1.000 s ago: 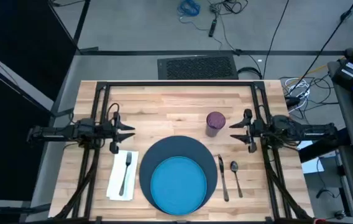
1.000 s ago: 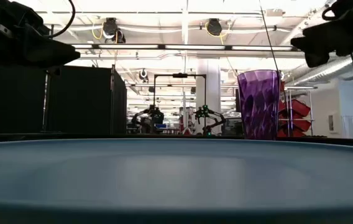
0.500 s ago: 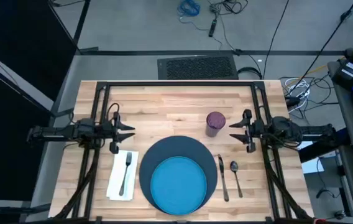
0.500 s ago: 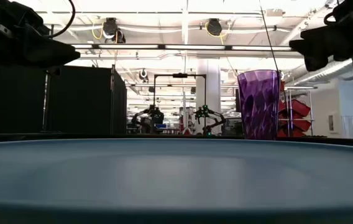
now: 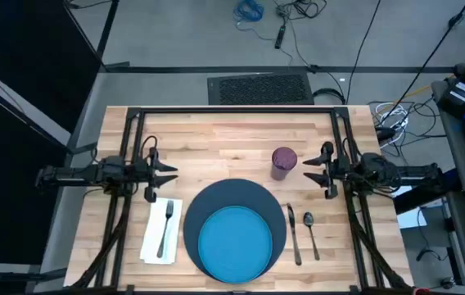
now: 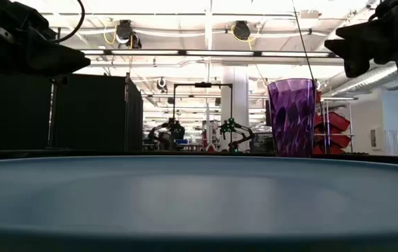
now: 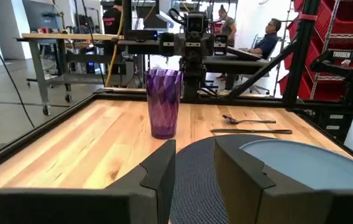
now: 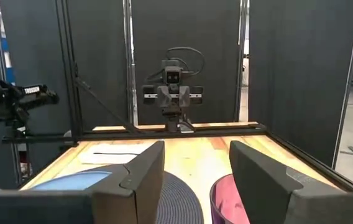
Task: Set table place
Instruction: Return to Home Position
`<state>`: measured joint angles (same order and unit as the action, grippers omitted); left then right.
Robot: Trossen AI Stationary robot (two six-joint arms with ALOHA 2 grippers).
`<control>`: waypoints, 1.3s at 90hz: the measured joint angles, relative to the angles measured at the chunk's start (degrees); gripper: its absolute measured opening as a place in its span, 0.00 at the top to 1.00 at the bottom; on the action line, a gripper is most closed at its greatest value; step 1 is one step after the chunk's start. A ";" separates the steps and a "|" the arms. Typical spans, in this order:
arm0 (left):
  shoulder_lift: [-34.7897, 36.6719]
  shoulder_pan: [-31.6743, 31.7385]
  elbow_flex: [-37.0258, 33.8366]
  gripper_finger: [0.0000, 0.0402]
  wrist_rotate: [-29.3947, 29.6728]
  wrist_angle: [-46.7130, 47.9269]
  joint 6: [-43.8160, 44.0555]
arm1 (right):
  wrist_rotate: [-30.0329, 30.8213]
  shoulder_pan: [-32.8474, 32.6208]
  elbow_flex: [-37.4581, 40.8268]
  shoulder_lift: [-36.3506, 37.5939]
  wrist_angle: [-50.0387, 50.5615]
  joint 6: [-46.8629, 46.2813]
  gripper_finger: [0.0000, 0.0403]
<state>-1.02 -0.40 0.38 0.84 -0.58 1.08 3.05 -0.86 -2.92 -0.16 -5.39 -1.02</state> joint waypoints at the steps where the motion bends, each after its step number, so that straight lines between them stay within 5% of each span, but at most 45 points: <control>1: 0.00 0.00 0.00 0.77 0.01 0.00 0.00 | 0.00 0.00 0.00 0.00 0.00 0.00 0.58; 117: 0.00 0.02 0.00 0.77 0.02 -0.07 0.02 | -0.15 -2.99 2.20 0.13 3.91 -0.02 0.58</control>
<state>-1.01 -0.38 0.38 0.86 -0.64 1.10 2.90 -3.85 -0.72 -0.03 -1.48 -1.04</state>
